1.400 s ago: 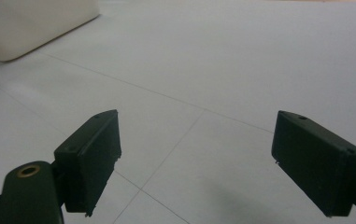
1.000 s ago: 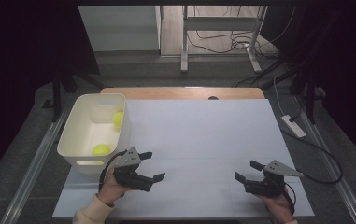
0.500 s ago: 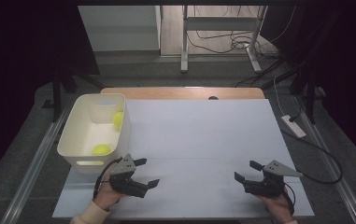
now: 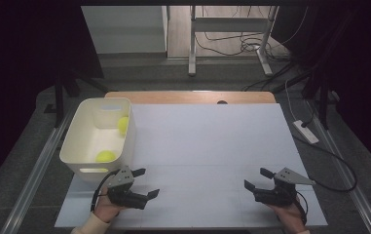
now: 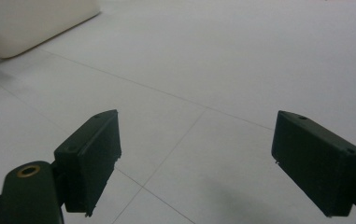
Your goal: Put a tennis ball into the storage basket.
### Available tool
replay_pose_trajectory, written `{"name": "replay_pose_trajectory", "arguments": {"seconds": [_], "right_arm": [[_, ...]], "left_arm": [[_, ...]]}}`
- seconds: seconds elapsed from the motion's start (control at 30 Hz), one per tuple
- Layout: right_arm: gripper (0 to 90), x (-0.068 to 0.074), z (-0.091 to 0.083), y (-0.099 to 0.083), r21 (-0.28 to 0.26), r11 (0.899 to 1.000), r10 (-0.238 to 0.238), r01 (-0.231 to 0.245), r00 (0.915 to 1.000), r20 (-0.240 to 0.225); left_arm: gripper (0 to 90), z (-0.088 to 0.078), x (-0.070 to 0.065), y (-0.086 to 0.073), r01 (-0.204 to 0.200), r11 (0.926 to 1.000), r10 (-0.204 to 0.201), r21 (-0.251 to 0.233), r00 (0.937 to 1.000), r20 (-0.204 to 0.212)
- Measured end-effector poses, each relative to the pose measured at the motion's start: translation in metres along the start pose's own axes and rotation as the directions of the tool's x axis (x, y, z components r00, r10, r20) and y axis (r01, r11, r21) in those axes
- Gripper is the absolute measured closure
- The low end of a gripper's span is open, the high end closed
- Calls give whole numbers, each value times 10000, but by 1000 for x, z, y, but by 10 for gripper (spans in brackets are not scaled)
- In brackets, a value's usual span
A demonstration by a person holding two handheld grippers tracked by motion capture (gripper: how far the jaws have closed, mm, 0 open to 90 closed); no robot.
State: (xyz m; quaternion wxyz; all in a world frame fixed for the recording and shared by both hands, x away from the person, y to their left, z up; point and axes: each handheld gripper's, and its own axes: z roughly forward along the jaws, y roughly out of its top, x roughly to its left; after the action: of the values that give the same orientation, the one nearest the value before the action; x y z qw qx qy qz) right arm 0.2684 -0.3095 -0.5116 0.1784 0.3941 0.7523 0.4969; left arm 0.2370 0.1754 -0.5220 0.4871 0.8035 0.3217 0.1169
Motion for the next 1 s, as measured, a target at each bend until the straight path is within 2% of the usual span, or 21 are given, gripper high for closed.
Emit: {"name": "replay_pose_trajectory", "arguments": {"seconds": [0.3, 1.0], "right_arm": [[156, 2, 0, -1, 14, 9999, -119, 119, 9996, -250], [155, 0, 2, -2, 97, 9999, -73, 75, 9997, -238]], "left_arm": [[99, -4, 4, -3, 138, 9997, -142, -224, 9998, -162], [99, -3, 4, -2, 184, 9994, -187, -299, 9998, -85]]}}
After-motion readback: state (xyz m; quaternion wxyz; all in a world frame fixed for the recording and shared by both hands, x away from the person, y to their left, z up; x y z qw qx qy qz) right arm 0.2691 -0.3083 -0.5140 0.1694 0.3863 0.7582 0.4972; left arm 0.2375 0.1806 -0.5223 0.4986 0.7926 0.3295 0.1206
